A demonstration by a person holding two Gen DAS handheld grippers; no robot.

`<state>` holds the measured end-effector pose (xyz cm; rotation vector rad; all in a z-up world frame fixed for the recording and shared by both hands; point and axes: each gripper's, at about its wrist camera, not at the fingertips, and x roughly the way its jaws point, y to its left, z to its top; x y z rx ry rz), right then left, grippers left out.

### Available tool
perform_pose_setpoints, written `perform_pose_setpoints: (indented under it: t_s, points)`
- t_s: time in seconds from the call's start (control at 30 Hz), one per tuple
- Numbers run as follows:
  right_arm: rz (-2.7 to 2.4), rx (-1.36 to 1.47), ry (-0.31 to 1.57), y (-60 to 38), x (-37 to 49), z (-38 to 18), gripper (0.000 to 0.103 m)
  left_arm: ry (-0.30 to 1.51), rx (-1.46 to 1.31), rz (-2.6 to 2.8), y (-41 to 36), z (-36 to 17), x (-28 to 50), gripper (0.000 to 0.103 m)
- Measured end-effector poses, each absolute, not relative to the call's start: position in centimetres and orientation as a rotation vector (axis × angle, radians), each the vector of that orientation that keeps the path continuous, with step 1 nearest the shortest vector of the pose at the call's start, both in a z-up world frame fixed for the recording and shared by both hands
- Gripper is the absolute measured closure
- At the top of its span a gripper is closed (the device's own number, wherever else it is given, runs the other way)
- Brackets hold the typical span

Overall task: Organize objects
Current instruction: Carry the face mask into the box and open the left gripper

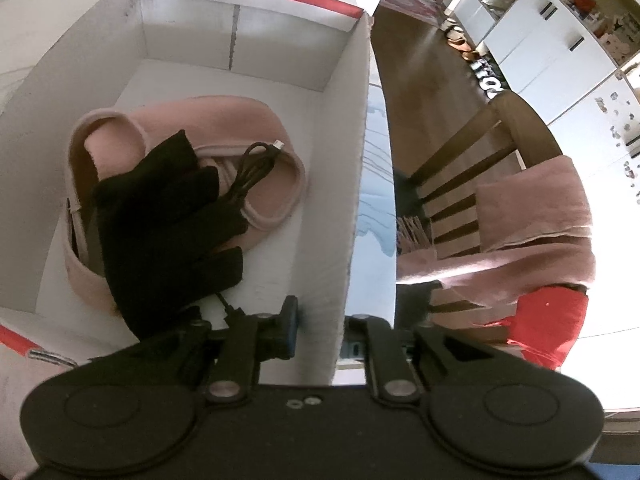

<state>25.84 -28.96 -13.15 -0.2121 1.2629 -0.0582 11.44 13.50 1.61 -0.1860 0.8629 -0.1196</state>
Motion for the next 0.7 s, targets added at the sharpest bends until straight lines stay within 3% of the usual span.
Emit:
perform_pose_setpoints:
  t_s: [0.37,0.7]
  points:
    - [0.020,-0.207,1.256,-28.9,25.4,-12.9,0.093,0.839,-0.085,-0.339,1.8,2.4,17.8,0.101]
    - [0.053,-0.202,1.247,-29.3,25.1,-13.0,0.094,0.848,-0.012,-0.420,-6.7,-0.1,25.0,0.101]
